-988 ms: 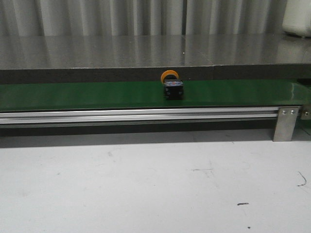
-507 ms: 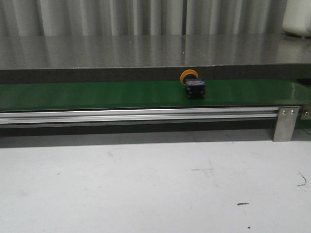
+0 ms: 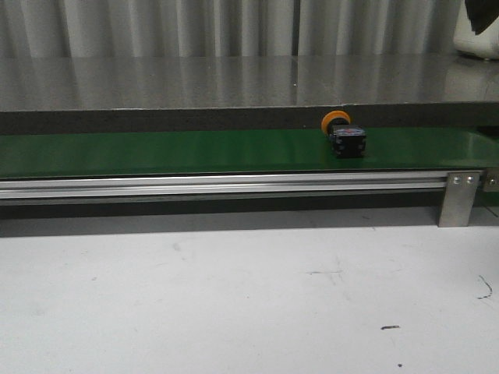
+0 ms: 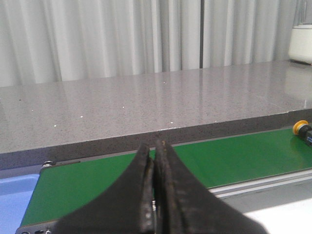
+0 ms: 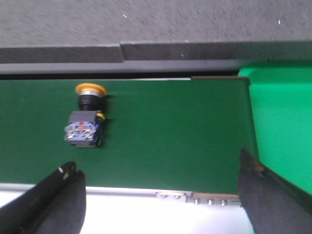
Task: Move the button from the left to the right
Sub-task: 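Lower the right gripper onto the button at the belt end and grasp it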
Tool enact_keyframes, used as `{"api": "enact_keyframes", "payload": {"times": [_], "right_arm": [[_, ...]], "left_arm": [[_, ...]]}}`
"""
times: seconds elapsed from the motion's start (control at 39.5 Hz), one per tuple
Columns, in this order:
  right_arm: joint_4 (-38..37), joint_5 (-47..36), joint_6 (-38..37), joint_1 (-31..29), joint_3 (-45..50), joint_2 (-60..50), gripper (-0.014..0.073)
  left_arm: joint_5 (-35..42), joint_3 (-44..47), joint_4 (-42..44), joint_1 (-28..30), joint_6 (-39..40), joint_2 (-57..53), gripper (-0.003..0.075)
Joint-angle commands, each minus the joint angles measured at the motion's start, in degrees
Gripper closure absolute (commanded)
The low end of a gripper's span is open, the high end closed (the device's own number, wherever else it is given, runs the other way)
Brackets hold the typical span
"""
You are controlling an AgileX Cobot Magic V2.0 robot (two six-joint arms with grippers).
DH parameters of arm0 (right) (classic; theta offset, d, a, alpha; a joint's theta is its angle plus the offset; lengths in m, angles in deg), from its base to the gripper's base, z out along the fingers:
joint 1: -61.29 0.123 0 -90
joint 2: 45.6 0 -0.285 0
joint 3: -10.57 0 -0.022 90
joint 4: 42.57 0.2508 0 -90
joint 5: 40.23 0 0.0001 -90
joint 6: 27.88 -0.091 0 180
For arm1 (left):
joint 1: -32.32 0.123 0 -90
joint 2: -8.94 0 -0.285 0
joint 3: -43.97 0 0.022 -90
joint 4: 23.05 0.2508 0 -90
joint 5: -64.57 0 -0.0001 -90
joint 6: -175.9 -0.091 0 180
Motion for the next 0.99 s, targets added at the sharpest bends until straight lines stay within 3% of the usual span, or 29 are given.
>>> {"api": "enact_keyframes", "payload": {"times": [0.0,0.38,0.96], "right_arm": [[0.22,0.72,-0.36,-1.13,-7.37,5.27,-0.0050],[0.79,10.59,-0.36,-0.85,-23.57,22.58,-0.0050],[3.26,11.64,-0.36,-0.85,-29.37,32.48,-0.0050]], "left_arm": [[4.69,-1.36,-0.62,-0.53,0.38,0.73,0.0741],[4.69,-1.36,-0.62,-0.53,0.38,0.73,0.0741],[4.69,-1.36,-0.62,-0.53,0.38,0.73,0.0741]]}}
